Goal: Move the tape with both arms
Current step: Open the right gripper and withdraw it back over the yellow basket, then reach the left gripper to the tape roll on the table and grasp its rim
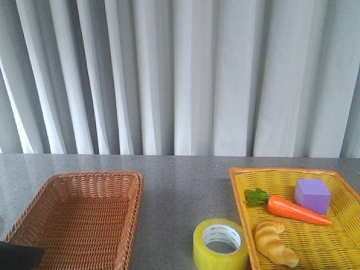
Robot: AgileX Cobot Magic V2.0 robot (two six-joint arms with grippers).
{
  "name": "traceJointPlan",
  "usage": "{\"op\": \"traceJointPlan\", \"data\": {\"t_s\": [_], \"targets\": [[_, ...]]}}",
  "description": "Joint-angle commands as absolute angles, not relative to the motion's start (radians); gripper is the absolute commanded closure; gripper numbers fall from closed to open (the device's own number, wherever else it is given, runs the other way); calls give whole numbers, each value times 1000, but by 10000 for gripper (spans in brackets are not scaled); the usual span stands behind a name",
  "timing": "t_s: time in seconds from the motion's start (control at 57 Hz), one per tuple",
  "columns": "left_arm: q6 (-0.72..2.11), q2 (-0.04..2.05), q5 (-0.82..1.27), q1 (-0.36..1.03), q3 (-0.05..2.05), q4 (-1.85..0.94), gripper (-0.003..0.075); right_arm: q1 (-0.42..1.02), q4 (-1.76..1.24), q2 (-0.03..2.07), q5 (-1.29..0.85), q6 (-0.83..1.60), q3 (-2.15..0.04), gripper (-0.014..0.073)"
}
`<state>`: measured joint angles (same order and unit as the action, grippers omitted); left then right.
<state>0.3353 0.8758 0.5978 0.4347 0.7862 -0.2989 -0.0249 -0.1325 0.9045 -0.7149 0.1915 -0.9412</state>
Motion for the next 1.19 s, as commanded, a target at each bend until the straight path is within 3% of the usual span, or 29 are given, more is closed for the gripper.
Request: {"op": "traceJointPlan", "data": {"t_s": [0.0, 0.246, 0.614, 0.965, 1.175], "targets": [[334, 870, 536, 442, 820, -320, 162, -34, -140, 789, -635, 172, -872, 232], [333, 870, 535, 442, 820, -320, 162, -34, -142, 618, -637, 148, -713, 232], [334, 892, 470, 442, 829, -322, 164, -34, -141, 591, -661, 148, -701, 232], [438, 1196, 564, 444, 1094, -321, 165, -34, -141, 591, -661, 149, -701, 232], [459, 1414, 562, 520, 1279, -320, 165, -34, -142, 591, -661, 148, -701, 232]]}}
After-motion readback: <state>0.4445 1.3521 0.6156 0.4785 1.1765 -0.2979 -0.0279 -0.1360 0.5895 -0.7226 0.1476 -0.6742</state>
